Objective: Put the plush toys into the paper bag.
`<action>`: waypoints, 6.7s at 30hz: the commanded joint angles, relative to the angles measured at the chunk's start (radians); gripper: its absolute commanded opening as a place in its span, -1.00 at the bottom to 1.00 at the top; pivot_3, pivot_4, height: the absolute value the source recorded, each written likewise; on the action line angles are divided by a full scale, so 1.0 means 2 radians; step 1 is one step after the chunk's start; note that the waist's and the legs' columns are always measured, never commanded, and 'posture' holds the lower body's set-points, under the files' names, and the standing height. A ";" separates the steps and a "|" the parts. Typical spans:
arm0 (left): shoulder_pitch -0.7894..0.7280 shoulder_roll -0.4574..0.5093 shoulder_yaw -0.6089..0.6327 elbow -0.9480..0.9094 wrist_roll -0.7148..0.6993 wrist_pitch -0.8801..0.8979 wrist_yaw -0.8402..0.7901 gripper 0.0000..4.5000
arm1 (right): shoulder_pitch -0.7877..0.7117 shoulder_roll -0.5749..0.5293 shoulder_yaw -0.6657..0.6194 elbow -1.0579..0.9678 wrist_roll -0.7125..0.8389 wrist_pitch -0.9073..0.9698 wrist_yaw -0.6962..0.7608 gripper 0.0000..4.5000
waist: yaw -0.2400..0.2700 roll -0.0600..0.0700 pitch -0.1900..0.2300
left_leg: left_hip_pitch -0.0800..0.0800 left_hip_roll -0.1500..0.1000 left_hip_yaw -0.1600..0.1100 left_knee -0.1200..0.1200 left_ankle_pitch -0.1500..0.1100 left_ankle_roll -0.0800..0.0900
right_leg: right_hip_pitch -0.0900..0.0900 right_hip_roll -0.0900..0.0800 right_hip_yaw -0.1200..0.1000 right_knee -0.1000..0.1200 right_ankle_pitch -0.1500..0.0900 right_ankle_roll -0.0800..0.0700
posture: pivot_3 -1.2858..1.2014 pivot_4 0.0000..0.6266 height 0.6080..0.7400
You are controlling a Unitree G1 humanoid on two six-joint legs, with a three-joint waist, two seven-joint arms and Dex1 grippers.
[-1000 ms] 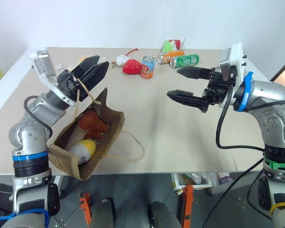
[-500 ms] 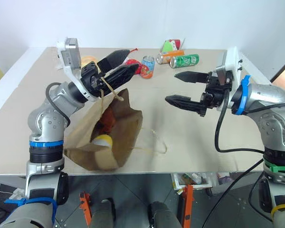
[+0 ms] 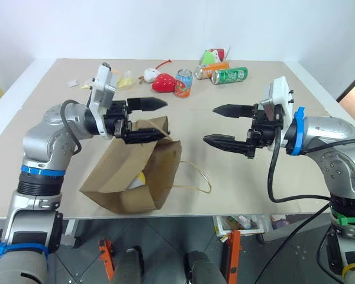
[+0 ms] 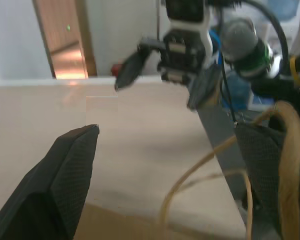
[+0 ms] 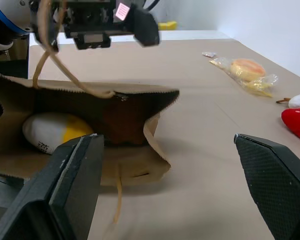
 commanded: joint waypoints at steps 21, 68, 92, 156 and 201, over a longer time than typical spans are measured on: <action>0.027 0.079 0.070 -0.070 -0.065 0.076 -0.036 0.98 | -0.014 -0.007 -0.010 -0.002 0.002 -0.018 0.007 1.00 | 0.000 0.000 0.000 | 0.000 0.000 0.000 0.000 0.000 0.000 | 0.000 0.000 0.000 0.000 0.000 0.000 | 0.03 -0.52 1.00; 0.162 0.122 -0.035 -0.076 0.088 -0.327 -0.141 0.98 | 0.241 -0.194 -0.060 -0.138 -0.021 -0.008 0.067 1.00 | 0.007 0.000 0.000 | 0.000 0.001 0.002 0.001 -0.001 0.000 | 0.000 -0.002 -0.001 0.000 -0.001 -0.001 | 0.03 -0.52 1.00; 0.136 0.044 -0.101 -0.025 0.233 -0.447 -0.065 0.62 | 0.249 -0.186 -0.080 -0.133 -0.018 -0.011 0.046 1.00 | 0.012 0.000 0.000 | 0.000 0.000 0.002 0.003 -0.001 0.000 | 0.002 -0.003 -0.001 0.000 0.000 0.000 | 0.03 -0.52 1.00; -0.015 0.002 -0.172 -0.072 0.260 -0.188 -0.012 0.98 | 0.215 -0.167 -0.054 -0.120 -0.023 -0.022 0.033 1.00 | 0.010 0.001 0.000 | 0.000 0.000 0.001 0.003 0.000 0.001 | 0.002 -0.001 0.000 0.000 0.001 0.001 | 0.03 -0.52 1.00; -0.046 -0.046 -0.136 -0.001 0.305 -0.254 0.035 -0.92 | 0.217 -0.164 -0.056 -0.121 -0.022 -0.021 0.020 1.00 | 0.011 0.001 0.000 | 0.000 0.000 0.001 0.003 0.000 0.002 | 0.002 -0.001 0.000 0.000 0.001 0.001 | 0.03 -0.52 1.00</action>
